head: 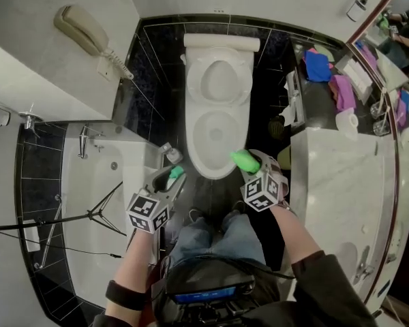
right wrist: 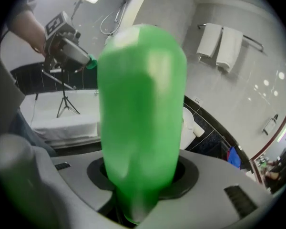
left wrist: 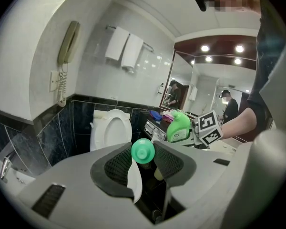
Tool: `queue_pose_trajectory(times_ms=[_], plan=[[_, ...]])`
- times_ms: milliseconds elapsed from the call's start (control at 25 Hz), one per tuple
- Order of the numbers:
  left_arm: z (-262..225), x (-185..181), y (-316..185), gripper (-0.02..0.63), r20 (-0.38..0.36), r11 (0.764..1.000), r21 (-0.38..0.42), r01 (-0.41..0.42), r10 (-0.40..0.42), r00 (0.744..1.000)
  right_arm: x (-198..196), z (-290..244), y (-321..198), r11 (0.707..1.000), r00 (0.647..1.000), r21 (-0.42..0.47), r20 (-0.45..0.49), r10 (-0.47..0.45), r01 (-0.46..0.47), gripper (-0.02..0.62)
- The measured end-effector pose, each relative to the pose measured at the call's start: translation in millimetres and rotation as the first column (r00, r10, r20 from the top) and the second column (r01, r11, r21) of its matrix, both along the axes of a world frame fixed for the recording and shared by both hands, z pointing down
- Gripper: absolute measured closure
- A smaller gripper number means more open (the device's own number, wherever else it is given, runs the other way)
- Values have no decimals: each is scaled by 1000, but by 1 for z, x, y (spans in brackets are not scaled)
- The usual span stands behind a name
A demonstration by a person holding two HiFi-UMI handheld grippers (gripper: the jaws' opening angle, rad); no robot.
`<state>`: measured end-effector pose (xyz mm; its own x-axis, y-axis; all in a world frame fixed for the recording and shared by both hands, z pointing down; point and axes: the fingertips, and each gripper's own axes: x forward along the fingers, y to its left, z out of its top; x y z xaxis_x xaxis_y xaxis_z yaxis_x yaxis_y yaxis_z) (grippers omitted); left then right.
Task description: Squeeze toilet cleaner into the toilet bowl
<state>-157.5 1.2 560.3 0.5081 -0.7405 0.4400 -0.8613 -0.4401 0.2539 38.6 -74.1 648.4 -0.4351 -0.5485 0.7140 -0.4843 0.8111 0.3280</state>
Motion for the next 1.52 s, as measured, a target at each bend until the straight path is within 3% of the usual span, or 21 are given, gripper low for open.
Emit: queue_pose_trajectory(times_ms=[200, 480, 720, 1040, 1520], plan=[[32, 0, 0, 456, -43, 1000, -7, -16, 15, 999, -1, 33, -20, 987, 976, 148, -216, -31, 64, 405], [99, 7, -11, 456, -74, 999, -41, 15, -18, 997, -13, 104, -52, 962, 921, 179, -368, -129, 206, 405], [172, 7, -37, 456, -95, 996, -63, 69, -75, 993, -32, 189, -79, 925, 871, 175, -431, -236, 337, 405], [282, 3, -60, 456, -111, 985, -125, 118, -132, 985, -49, 297, -104, 855, 782, 172, -520, -343, 490, 405], [401, -3, -59, 456, -137, 959, -251, 134, -172, 975, -44, 419, -125, 843, 723, 101, -573, -385, 529, 405]])
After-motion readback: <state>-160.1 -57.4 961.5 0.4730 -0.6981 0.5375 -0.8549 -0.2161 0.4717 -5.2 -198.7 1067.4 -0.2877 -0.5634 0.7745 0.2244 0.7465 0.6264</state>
